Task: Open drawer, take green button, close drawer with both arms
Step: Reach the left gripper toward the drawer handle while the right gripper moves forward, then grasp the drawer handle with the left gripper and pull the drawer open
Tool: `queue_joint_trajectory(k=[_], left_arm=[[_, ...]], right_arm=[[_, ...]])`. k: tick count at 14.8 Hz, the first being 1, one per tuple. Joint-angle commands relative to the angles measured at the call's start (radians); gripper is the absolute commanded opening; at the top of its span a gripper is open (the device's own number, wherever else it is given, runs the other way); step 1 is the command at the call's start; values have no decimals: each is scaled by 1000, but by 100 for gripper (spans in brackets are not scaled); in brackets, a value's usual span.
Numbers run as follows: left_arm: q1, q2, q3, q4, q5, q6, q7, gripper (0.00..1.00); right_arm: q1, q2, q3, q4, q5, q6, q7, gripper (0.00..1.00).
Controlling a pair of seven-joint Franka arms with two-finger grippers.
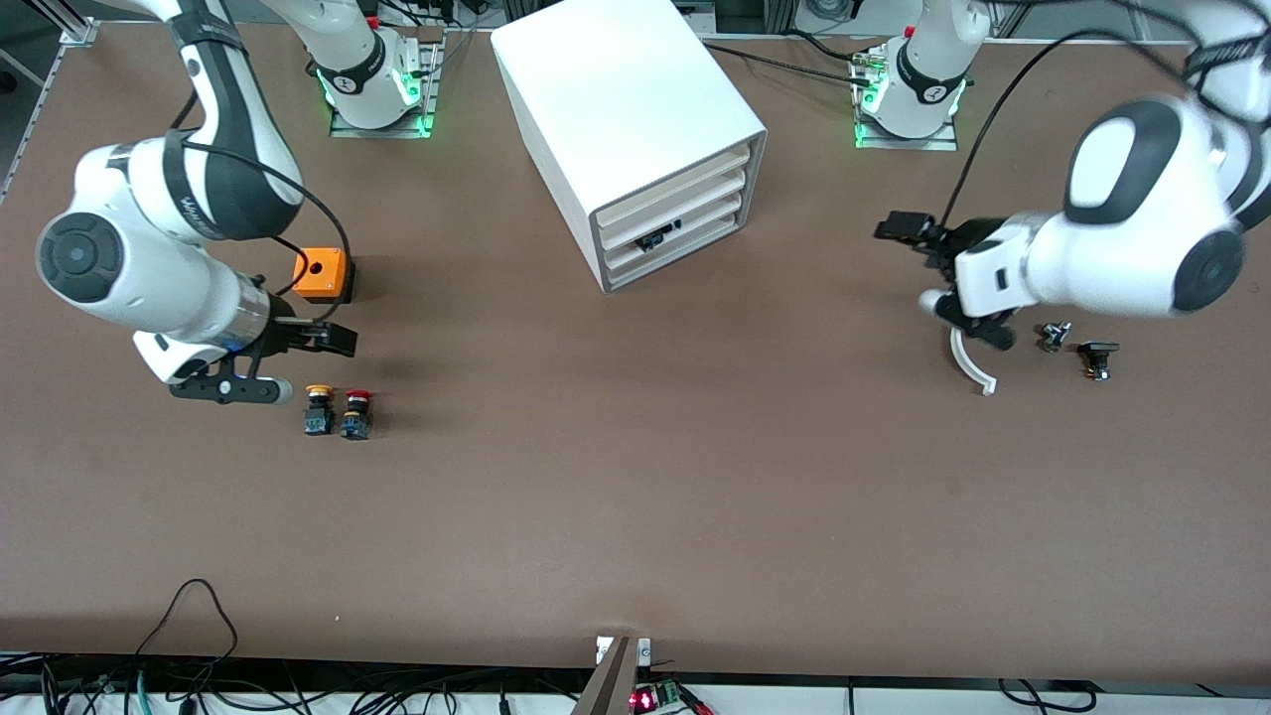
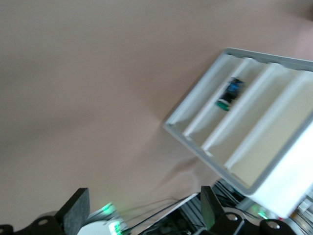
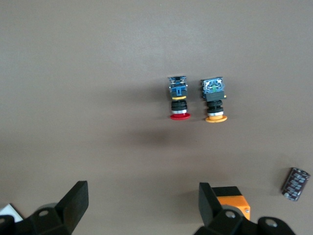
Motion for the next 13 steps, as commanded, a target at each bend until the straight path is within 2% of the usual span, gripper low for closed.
queue_joint_trajectory(k=[1,2,5,8,10,13], left_arm=[[4,82,0,6,-111,23,113,100],[3,96,-3,-17,-143,49,152,100],[4,107,-4,-176,-324,175,334,100],[1,110,-7,-302,-449,261,456,100],[-5,122,-7,-346,-521,270,515,100],[-28,159,-10,-379,-569,308,603,100]], right_arm=[[17,47,0,92,7,-23,87,100],[29,65,0,117,7,-43,134,100],[46,125,0,221,5,-122,181,100],[61,187,0,342,7,-210,230,100],[66,202,0,381,7,-227,234,100],[81,208,0,400,7,-227,300,100]])
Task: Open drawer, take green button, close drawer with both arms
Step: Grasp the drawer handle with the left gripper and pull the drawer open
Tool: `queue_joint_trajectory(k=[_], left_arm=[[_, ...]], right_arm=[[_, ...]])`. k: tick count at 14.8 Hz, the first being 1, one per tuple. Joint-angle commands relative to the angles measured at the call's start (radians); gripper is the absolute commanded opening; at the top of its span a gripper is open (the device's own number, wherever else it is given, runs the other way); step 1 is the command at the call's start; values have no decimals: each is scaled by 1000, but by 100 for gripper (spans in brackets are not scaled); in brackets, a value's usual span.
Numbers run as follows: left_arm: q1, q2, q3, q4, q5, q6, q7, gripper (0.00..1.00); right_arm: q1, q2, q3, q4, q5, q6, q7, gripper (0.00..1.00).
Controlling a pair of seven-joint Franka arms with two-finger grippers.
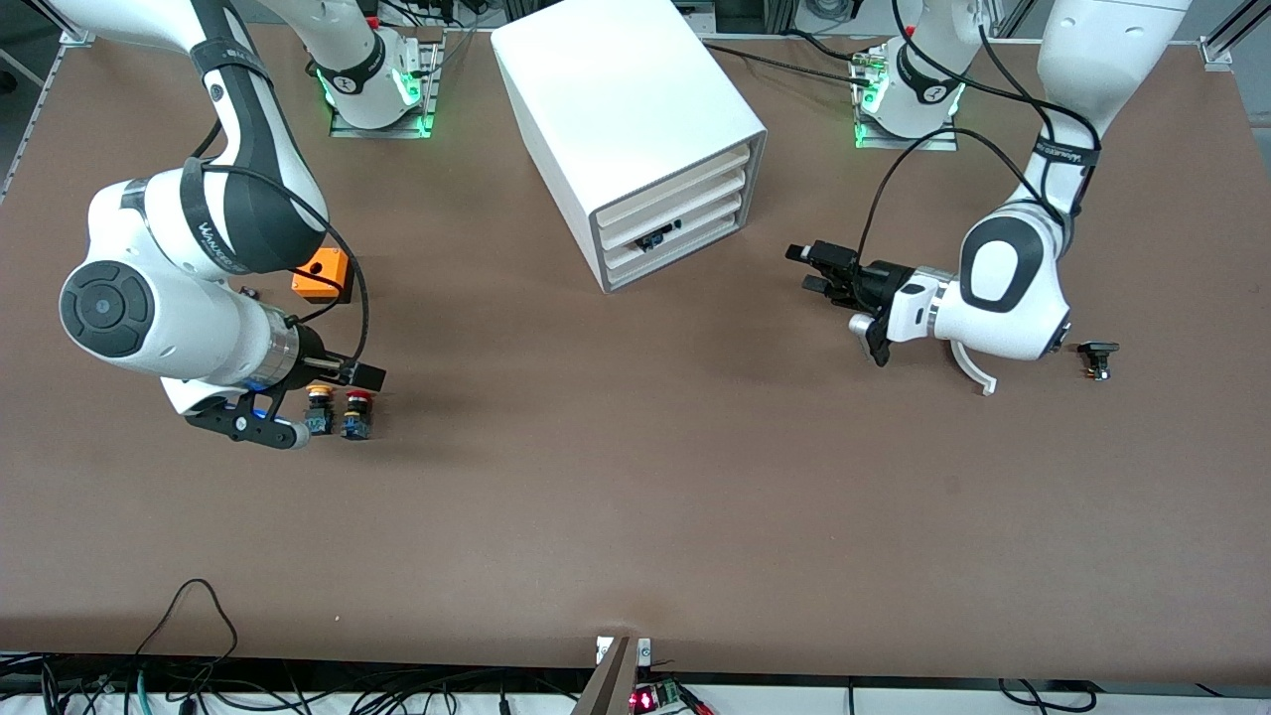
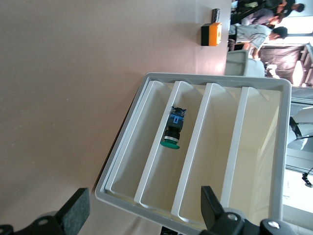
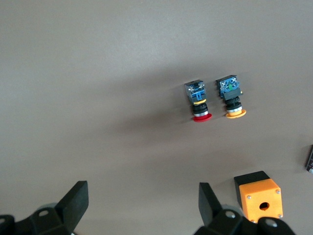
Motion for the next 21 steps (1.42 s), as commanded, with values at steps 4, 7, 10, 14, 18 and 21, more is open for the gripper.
queue_joint_trajectory(k=[4,7,10,14,18,21], left_arm=[[-20,29,-101,-151,-242,167,248,94],[-20,67,-116,-175,-304,166,337,81],[-21,122,-119,-190,-351,157,446,58],[-12,138,-190,-218,-434,155,459,54],[-18,164,-217,-230,-482,155,492,53],[-17,203,-246,-242,-513,155,541,46]], right_arm=[[59,42,-1,95,7,-30,166,100],[88,44,1,112,8,-28,240,100],[114,45,1,133,39,-19,314,100],[134,47,1,176,79,-19,407,100],[169,47,1,210,89,-18,547,100],[183,45,1,216,126,-2,640,100]])
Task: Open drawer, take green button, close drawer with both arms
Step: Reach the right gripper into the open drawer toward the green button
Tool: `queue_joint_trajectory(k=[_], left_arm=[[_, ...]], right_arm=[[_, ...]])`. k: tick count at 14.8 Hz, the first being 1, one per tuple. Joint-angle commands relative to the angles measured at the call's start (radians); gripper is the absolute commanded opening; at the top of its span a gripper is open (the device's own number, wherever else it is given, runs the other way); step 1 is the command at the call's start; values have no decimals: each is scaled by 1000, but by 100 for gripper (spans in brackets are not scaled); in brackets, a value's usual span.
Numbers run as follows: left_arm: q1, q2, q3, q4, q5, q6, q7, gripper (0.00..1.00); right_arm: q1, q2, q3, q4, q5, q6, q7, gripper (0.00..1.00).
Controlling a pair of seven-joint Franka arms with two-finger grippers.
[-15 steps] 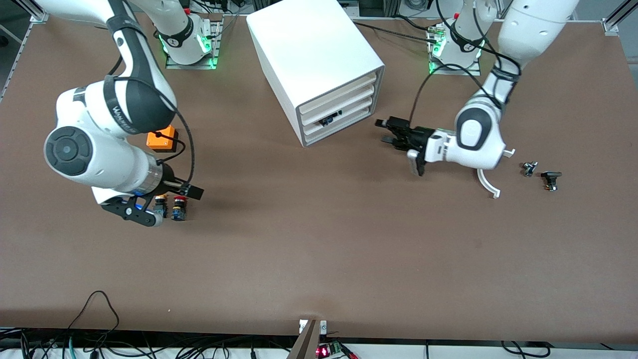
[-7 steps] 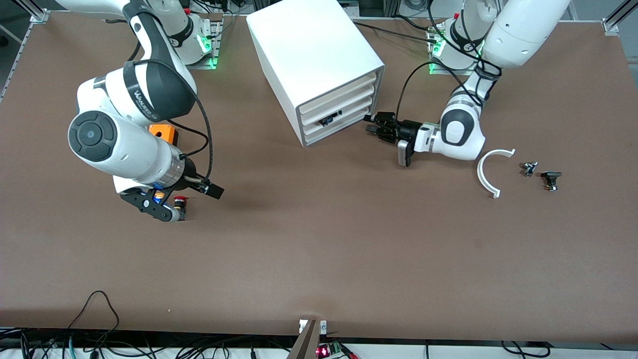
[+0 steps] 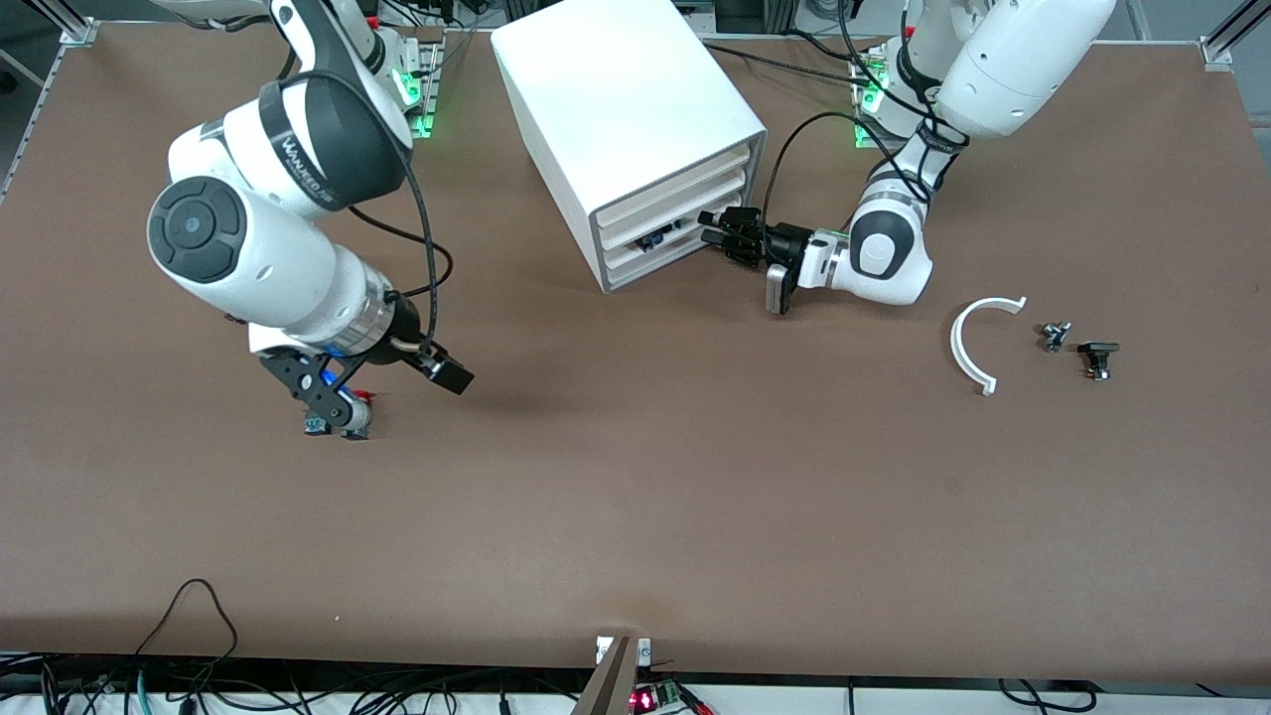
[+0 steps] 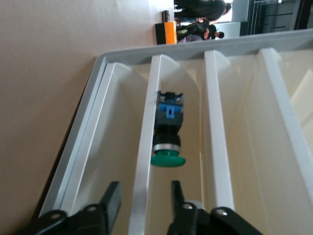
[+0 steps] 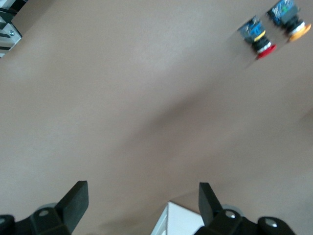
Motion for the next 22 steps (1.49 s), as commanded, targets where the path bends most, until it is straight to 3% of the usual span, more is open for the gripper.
queue_joint_trajectory(k=[1,3,4,9,12,16,20,21,22], left_arm=[[7,40,-29,-14,-67,-3,82,38],[7,40,-29,-14,-69,-3,79,6],[12,40,-29,-14,-69,-3,74,0],[41,37,-17,9,-62,-3,11,0],[71,39,16,72,-40,0,-38,0],[84,40,98,181,107,-2,-124,0],[105,59,102,225,149,0,-158,0],[105,59,105,230,157,0,-165,13],[105,59,105,230,160,0,-179,68]], right_arm=[[19,21,-2,43,23,1,92,100],[36,21,-1,61,24,5,146,100],[41,23,1,69,24,7,175,100],[85,23,2,70,27,34,301,100],[122,24,2,70,26,68,373,100],[185,47,1,69,24,131,486,100],[275,101,-9,70,13,197,583,100],[291,115,-9,70,12,230,621,100],[309,129,-9,70,12,258,650,100]])
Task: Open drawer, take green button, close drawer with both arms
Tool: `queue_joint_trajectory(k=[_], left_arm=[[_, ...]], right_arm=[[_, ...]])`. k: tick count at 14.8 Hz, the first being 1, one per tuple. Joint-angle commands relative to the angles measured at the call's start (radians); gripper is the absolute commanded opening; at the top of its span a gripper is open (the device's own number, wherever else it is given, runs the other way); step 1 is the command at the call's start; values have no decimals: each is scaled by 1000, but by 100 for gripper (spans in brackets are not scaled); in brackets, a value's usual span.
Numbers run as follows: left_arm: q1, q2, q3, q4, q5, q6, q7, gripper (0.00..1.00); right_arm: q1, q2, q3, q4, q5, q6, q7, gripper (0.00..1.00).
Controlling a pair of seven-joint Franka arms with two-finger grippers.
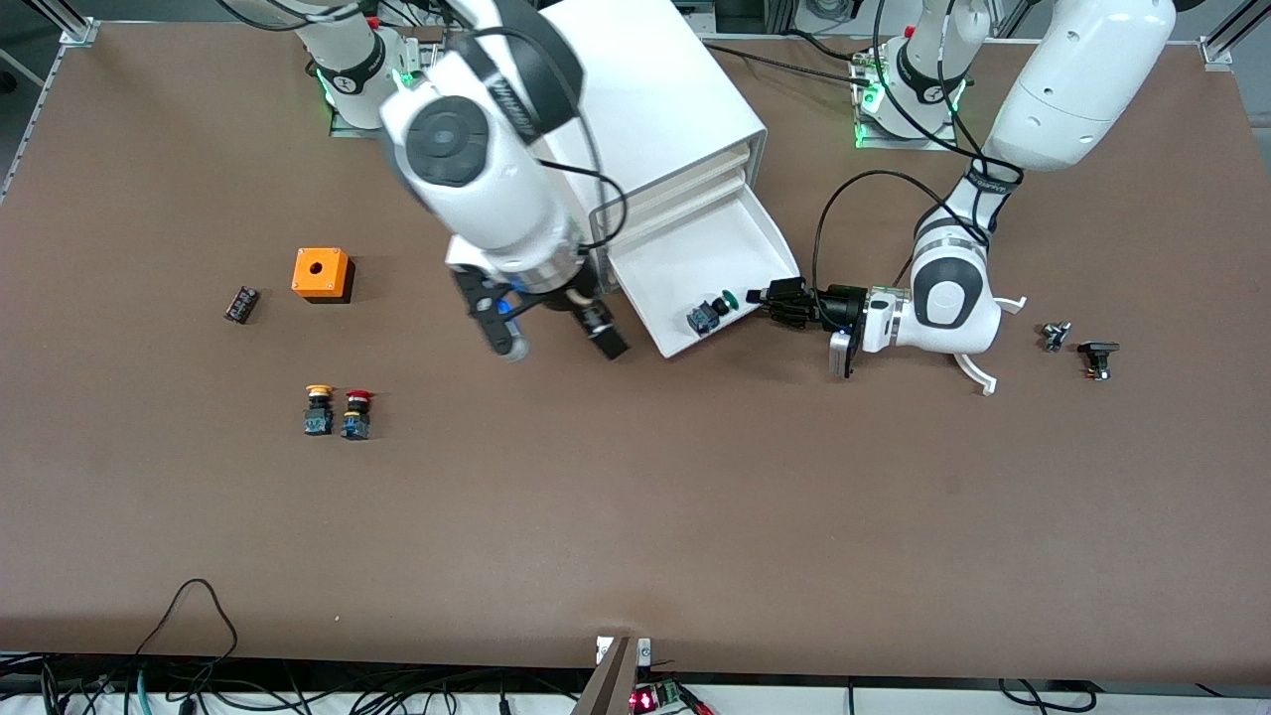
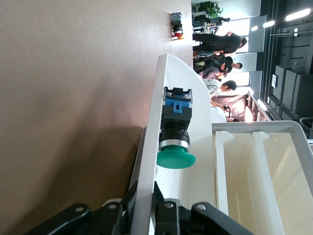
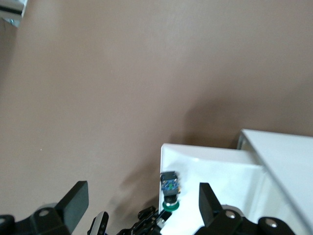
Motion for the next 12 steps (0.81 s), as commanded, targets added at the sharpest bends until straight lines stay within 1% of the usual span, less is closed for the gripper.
queue_joint_trajectory(k=[1,4,5,6,8,12], left_arm=[[2,8,7,31,39,3,-48,100],[4,-16,8,40,44,1,-97,100],[4,-24,10,47,73,1,-118,100],[7,-35,13,75,117,1,-158,100],[28,-62,27,136,256,-6,-266,100],[65,-108,31,257,489,-132,-500,100]], right_arm=[[51,54,-12,38,-5,59,82,100],[90,96,-12,37,-23,116,89,100],[108,111,-12,37,-26,136,95,100],[123,126,-12,35,-48,156,108,100],[145,154,-12,20,-95,208,141,100],[188,168,-12,-75,-115,334,144,100]])
